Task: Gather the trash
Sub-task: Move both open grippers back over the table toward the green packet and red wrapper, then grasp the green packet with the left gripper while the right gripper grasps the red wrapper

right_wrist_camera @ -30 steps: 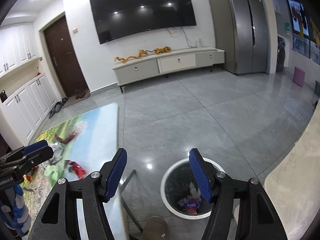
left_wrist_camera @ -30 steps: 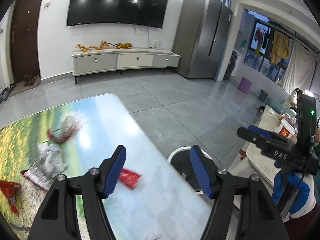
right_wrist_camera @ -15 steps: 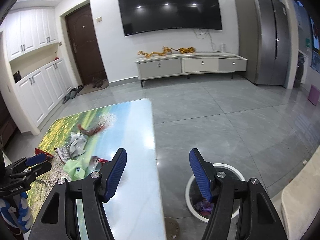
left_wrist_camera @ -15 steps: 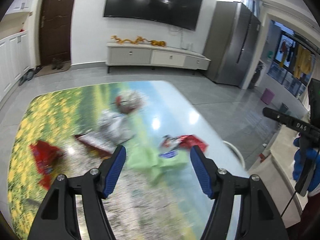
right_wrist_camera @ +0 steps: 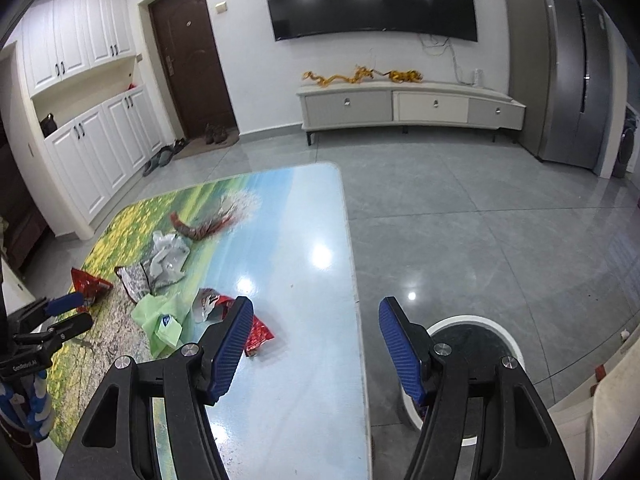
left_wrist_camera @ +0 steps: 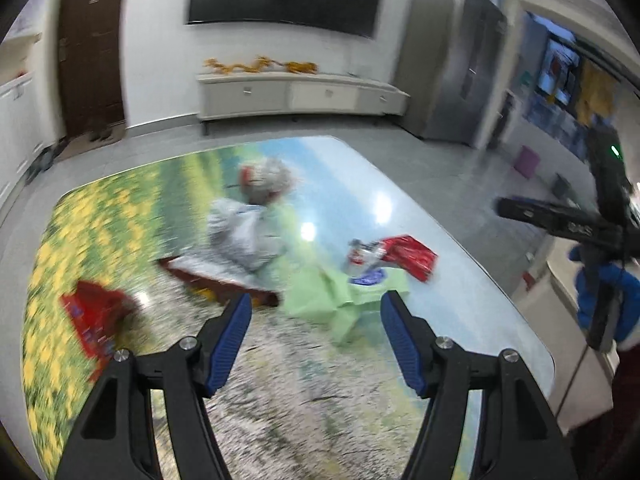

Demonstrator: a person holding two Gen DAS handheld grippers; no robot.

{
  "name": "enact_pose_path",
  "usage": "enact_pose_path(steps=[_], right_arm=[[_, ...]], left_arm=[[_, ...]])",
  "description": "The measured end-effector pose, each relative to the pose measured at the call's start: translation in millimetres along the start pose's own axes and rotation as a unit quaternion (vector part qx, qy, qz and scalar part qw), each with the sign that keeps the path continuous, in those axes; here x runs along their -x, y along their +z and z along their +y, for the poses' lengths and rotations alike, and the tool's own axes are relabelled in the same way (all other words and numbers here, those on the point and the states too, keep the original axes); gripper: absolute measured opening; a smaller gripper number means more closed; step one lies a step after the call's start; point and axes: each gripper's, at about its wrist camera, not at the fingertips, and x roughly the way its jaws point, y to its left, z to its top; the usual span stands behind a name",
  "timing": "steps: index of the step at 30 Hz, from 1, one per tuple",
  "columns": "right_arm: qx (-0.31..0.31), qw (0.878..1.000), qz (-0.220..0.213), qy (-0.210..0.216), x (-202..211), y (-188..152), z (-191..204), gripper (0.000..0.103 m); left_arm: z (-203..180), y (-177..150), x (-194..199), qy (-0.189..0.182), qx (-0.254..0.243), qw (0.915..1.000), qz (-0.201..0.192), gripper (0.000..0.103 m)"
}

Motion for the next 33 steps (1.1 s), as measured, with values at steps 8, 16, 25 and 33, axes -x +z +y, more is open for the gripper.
enact_pose_path(steps=[8,16,25,33], right_arm=[[0.032,0.998,0.039,0.038,-42,-1,16,0.063],[0.07,0.992,0.076,0.074,-82,4,26,0.063],[0.097,0.984,0.105,0.107,-113,4,36,0.063],[0.119,0.979,0.113,0.119,-115,-5,41,0.032]], left_arm=[[-21,7,-56,-0.029,-0.022,0.9977,0.058,0.065],[-25,14,-85,-0.032,-0.021,0.9964,0.076,0.065],[-16,10,-95,-0.028,-0.005,0.9966,0.077,0.063],[-17,2,-88,-0.035,0.006,0.9967,0.072,0.034]])
